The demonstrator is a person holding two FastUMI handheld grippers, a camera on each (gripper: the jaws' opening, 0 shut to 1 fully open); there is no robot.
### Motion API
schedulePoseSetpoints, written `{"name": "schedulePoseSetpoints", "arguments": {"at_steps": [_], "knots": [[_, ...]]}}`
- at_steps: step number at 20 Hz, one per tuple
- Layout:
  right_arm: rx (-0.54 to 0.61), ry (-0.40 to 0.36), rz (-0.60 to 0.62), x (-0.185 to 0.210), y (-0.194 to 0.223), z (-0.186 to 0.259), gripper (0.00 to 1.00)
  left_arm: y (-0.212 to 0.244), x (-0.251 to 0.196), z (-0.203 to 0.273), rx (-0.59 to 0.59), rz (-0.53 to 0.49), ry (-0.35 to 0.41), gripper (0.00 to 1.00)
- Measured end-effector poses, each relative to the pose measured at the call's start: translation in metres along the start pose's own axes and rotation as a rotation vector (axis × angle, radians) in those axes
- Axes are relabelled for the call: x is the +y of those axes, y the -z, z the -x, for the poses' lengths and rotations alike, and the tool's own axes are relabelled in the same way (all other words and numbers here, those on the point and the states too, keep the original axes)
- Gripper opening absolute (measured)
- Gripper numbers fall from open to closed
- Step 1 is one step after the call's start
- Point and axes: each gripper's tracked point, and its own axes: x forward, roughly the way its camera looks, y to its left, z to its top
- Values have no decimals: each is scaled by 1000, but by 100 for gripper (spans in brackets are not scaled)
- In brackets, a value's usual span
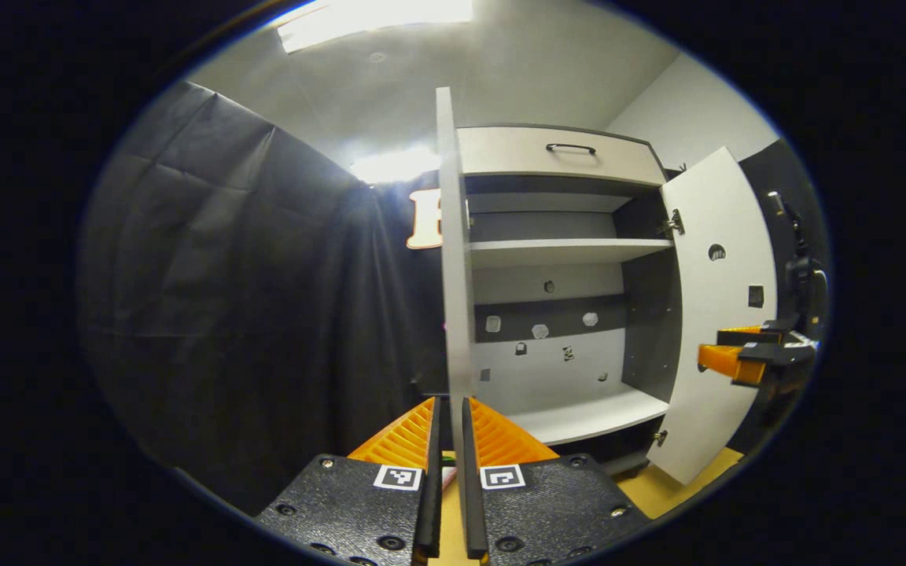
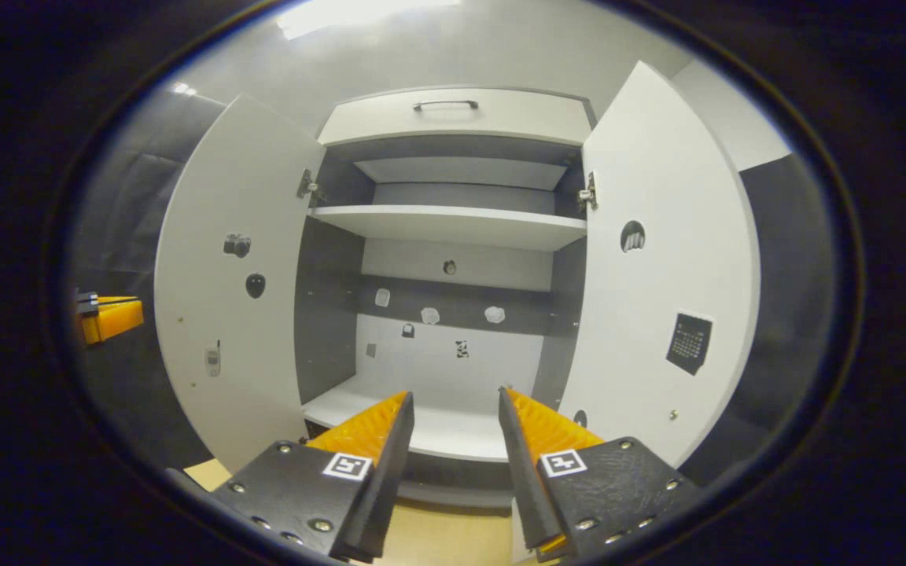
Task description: Open the right door of the double-door shoe cabinet with the right hand, and open the left door with the left hand.
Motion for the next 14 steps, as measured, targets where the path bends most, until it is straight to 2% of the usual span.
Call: {"name": "schedulePoseSetpoints", "arguments": {"at_steps": [1, 2, 4, 7, 8, 9, 11, 12, 13, 14], "knots": [[-8, 2, 4, 3, -3, -4, 67, -2, -10, -3, -9, 10, 23, 13], [-21, 5, 13, 5, -6, -7, 69, -7, -22, -9, -24, 18, 51, 10], [-33, 26, 33, 5, -12, -8, 66, -17, -44, -24, -55, 32, 103, 13], [-42, 49, 32, 1, -21, -6, 71, -26, -75, -45, -73, 44, 163, 16], [-42, 59, 38, -2, -21, -7, 77, -26, -85, -50, -73, 41, 187, 13], [-43, 70, 43, -5, -22, -6, 84, -26, -94, -56, -75, 36, 201, 19], [-51, 84, 44, -10, -25, -4, 85, -23, -113, -63, -68, 41, 241, 51], [-53, 88, 46, -12, -26, -3, 92, -21, -122, -65, -60, 44, 269, 69], [-56, 89, 52, -13, -27, -1, 97, -19, -128, -68, -54, 43, 284, 76], [-58, 85, 60, -11, -28, 0, 96, -18, -132, -70, -51, 36, 294, 89]]}}
